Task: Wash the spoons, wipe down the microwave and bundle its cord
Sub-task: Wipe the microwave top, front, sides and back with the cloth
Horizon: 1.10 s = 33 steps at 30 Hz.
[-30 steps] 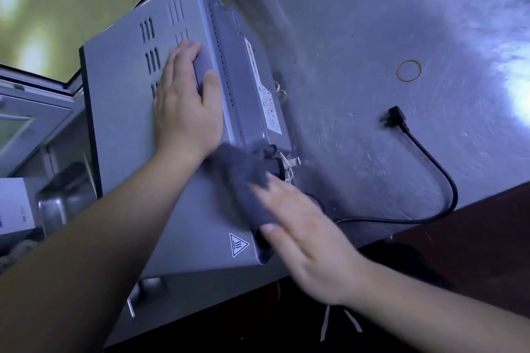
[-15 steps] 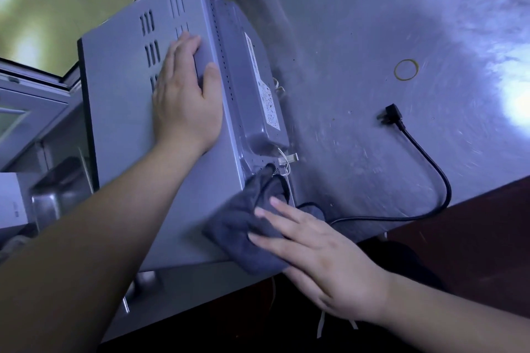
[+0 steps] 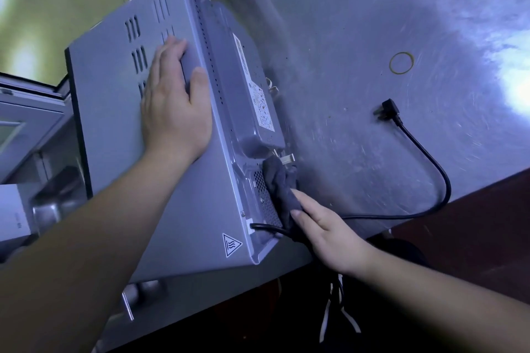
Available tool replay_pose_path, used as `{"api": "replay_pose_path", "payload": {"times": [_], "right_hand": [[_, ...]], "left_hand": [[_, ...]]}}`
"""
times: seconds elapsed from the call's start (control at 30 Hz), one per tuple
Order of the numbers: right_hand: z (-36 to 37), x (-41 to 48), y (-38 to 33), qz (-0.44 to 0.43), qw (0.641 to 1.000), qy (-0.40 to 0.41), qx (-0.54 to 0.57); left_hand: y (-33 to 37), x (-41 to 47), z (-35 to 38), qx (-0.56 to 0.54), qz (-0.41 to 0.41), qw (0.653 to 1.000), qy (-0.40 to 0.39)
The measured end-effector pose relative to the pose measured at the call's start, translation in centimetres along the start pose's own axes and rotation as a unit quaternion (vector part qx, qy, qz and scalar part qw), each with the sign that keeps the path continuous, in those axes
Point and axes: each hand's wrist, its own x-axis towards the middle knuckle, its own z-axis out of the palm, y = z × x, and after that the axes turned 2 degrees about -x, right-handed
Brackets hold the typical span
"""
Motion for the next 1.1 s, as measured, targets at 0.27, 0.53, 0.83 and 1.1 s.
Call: {"api": "replay_pose_path", "payload": {"times": [0.27, 0.53, 0.83, 1.1], "right_hand": [[0.6, 3.2, 1.5, 0.138, 0.987, 0.057, 0.052], [-0.6, 5.6, 0.6, 0.277, 0.943, 0.107, 0.15], [-4.4, 4.5, -4.7, 0.219, 0.938, 0.268, 0.024], [0.3, 6.0, -5.2, 0.099, 0.956, 0.123, -0.246]], "left_hand": [[-0.1, 0.0, 0.0, 0.002, -0.004, 1.0, -0.001], [-0.2, 0.0, 0.1, -0.003, -0.005, 1.0, 0.002], [-0.3, 0.1, 0.1, -0.004, -0.002, 1.0, 0.004], [-0.1, 0.1, 0.1, -0.007, -0.001, 1.0, 0.005]]}}
